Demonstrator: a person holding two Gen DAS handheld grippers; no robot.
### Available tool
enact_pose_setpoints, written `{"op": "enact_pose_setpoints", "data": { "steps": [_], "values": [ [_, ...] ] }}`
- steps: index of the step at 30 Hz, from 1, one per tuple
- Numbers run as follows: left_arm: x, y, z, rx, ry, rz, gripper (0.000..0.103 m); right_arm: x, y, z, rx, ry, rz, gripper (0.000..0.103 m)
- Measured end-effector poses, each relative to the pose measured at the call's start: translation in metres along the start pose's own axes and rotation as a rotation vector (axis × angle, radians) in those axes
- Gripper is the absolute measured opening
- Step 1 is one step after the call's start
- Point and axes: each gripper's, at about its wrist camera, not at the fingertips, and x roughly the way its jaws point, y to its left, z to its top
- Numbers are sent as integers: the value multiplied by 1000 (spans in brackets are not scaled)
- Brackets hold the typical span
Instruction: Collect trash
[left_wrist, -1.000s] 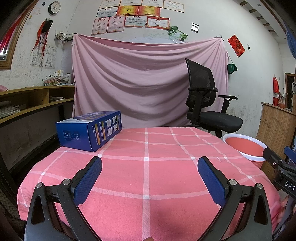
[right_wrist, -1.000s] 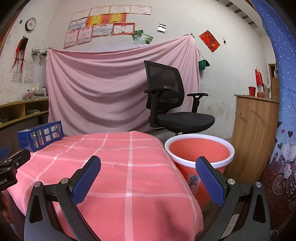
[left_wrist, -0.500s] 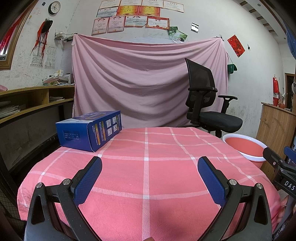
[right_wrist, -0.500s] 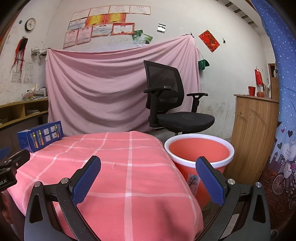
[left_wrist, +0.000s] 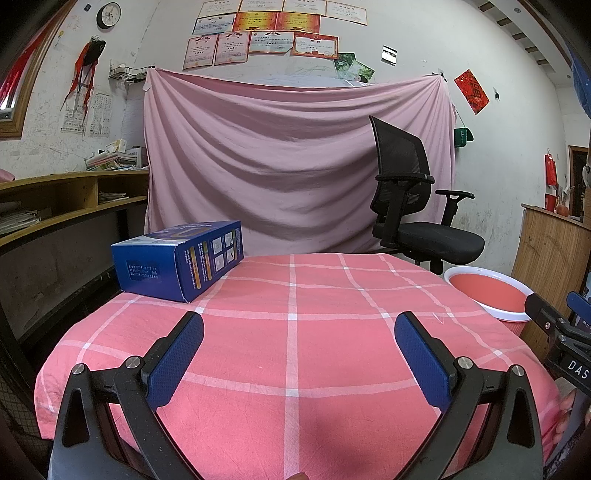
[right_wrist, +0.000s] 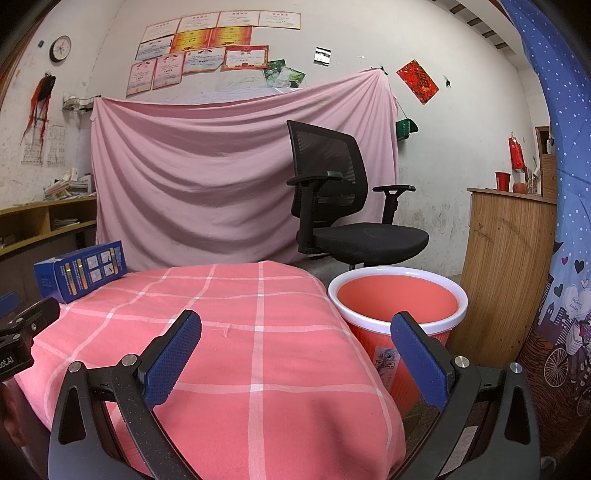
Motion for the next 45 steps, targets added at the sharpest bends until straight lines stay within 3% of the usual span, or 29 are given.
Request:
{"op": "enact_pose_setpoints", "data": {
  "steps": [18,45],
  "values": [
    [1,-5,4,75,2,16,101,0,-1,0,0,1,1,103],
    [5,-11,-2,88,-1,20,101,0,0,1,0,2,1,103]
  ]
}}
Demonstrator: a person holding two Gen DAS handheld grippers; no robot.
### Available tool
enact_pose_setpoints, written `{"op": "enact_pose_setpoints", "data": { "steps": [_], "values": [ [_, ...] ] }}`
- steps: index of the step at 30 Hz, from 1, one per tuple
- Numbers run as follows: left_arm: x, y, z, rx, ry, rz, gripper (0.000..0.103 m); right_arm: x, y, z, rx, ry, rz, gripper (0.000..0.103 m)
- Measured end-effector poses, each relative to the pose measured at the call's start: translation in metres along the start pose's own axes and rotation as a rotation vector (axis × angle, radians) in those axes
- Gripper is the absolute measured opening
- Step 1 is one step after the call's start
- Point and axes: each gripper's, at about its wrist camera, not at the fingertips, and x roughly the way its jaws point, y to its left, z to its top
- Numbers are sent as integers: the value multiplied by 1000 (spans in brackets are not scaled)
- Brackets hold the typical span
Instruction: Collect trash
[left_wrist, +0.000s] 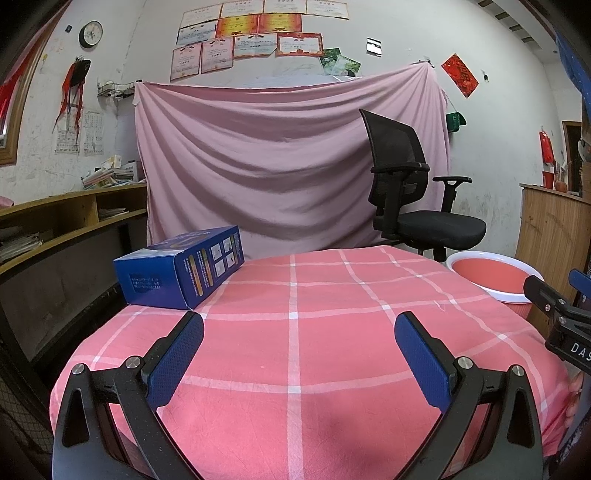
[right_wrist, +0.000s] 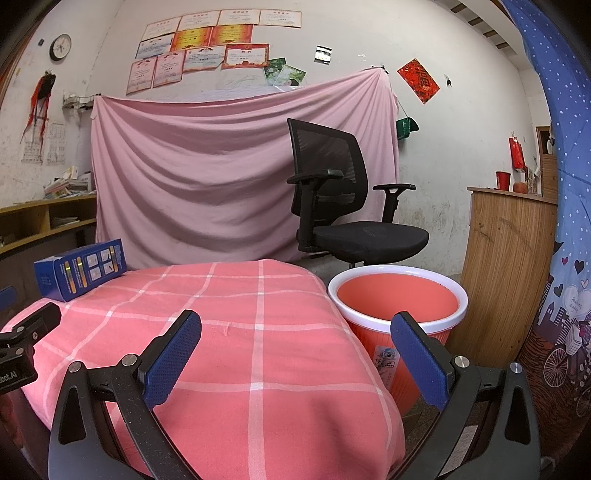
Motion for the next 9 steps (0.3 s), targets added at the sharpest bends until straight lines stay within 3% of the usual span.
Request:
{"op": "enact_pose_setpoints", "data": {
  "steps": [9],
  "values": [
    [-1,-1,-2,-5,3,5,101,1,1,-2,-1,3,2,103]
  ]
}}
